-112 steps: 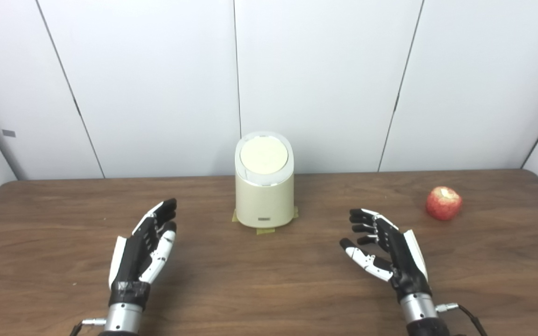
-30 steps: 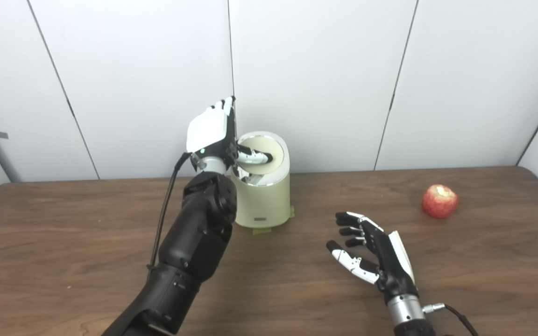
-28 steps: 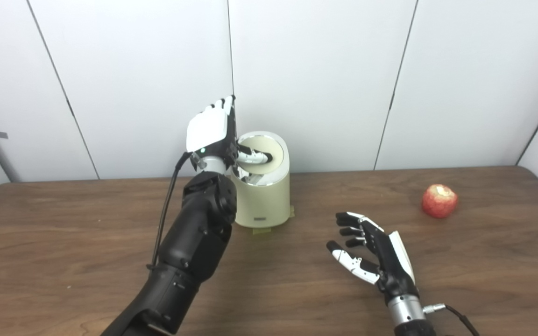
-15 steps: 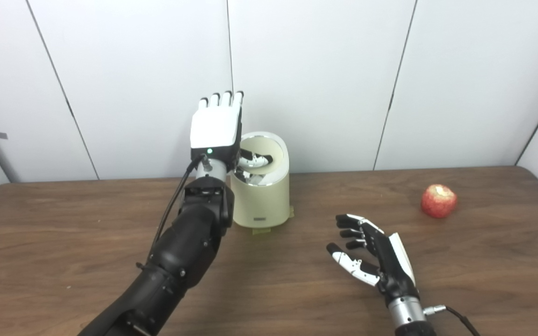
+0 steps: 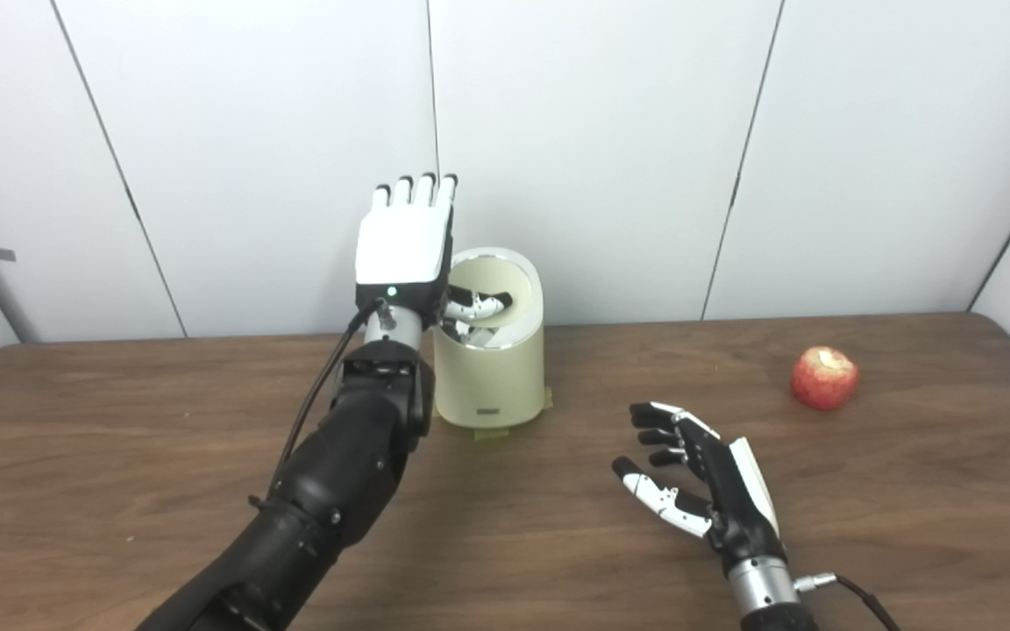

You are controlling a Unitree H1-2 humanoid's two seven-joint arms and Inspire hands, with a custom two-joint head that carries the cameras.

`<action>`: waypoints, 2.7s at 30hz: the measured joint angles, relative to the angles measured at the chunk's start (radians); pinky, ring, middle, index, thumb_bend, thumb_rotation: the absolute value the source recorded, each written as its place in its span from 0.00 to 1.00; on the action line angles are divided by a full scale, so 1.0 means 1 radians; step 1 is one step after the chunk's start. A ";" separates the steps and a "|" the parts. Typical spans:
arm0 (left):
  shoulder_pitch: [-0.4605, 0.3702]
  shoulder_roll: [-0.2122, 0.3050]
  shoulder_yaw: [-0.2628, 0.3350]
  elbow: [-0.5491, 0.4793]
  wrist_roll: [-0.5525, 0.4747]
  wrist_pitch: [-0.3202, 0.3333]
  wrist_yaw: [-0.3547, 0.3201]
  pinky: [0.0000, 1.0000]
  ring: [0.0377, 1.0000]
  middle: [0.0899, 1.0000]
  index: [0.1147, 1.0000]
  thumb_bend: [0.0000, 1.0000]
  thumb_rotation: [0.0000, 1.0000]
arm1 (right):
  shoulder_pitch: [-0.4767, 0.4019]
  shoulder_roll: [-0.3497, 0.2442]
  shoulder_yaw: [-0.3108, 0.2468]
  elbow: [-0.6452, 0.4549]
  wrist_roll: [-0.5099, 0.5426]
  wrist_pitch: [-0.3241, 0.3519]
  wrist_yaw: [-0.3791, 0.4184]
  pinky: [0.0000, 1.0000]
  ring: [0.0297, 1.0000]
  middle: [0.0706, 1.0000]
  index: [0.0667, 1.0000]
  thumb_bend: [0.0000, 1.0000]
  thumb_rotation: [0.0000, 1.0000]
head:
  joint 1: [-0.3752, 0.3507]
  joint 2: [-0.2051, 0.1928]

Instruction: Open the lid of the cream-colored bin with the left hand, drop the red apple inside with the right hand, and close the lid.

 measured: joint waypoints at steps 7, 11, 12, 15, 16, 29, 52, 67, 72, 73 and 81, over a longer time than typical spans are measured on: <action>0.014 0.004 -0.007 0.010 -0.021 0.000 0.010 1.00 1.00 1.00 1.00 1.00 0.18 | 0.000 0.000 0.000 0.000 0.000 0.000 0.000 0.64 0.72 0.73 0.71 0.25 0.32 | 0.000 0.000; 0.018 0.004 -0.006 0.016 -0.022 0.000 0.025 1.00 1.00 1.00 1.00 1.00 0.22 | 0.000 0.001 0.000 0.000 0.000 0.001 0.000 0.64 0.72 0.73 0.71 0.25 0.31 | 0.000 0.000; 0.018 0.004 -0.003 0.017 -0.022 0.001 0.025 1.00 1.00 1.00 1.00 1.00 0.25 | 0.000 0.001 0.000 0.000 0.000 0.001 0.000 0.64 0.72 0.73 0.71 0.25 0.31 | 0.003 0.003; 0.026 -0.001 0.015 0.025 -0.025 0.001 0.035 1.00 1.00 1.00 1.00 0.85 0.51 | 0.000 0.001 0.001 0.000 0.000 0.001 0.000 0.64 0.72 0.73 0.71 0.25 0.30 | 0.002 0.002; 0.032 -0.004 0.027 0.028 -0.028 0.002 0.038 1.00 1.00 1.00 1.00 0.78 0.60 | 0.000 0.002 0.001 0.000 0.000 0.001 0.000 0.64 0.72 0.73 0.71 0.25 0.30 | 0.002 0.002; 0.091 -0.068 0.201 -0.017 -0.178 0.008 -0.075 1.00 1.00 1.00 1.00 0.60 0.98 | -0.002 0.002 0.001 0.002 0.002 0.000 0.000 0.65 0.72 0.73 0.72 0.24 0.27 | -0.002 -0.003; 0.440 0.054 0.396 -0.514 -0.544 -0.251 -0.008 0.93 0.98 0.98 0.95 0.51 1.00 | -0.007 0.020 -0.005 -0.002 -0.033 0.029 -0.036 0.49 0.63 0.67 0.71 0.26 0.27 | -0.003 -0.011; 0.701 0.059 0.522 -0.524 -0.980 -0.643 -0.060 0.84 0.88 0.88 0.87 0.40 0.94 | -0.168 -0.262 0.040 -0.277 -0.562 0.266 0.209 0.75 0.95 0.95 0.91 0.96 0.45 | -0.008 -0.012; 0.752 0.076 0.526 -0.528 -1.063 -0.682 -0.120 0.79 0.84 0.84 0.81 0.38 0.90 | -0.306 -0.349 0.038 -0.335 -0.692 0.391 0.470 0.72 0.96 0.95 0.88 1.00 0.39 | -0.017 -0.014; 0.762 0.082 0.530 -0.528 -1.082 -0.693 -0.136 0.79 0.84 0.84 0.81 0.38 0.87 | -0.327 -0.367 0.037 -0.336 -0.709 0.404 0.506 0.72 0.96 0.95 0.87 1.00 0.36 | -0.017 -0.014; 0.809 0.085 0.549 -0.552 -1.203 -0.708 -0.191 0.80 0.85 0.85 0.82 0.39 0.83 | -0.440 -0.446 0.001 -0.149 -0.751 0.463 0.702 0.69 0.95 0.95 0.85 0.99 0.28 | -0.015 -0.008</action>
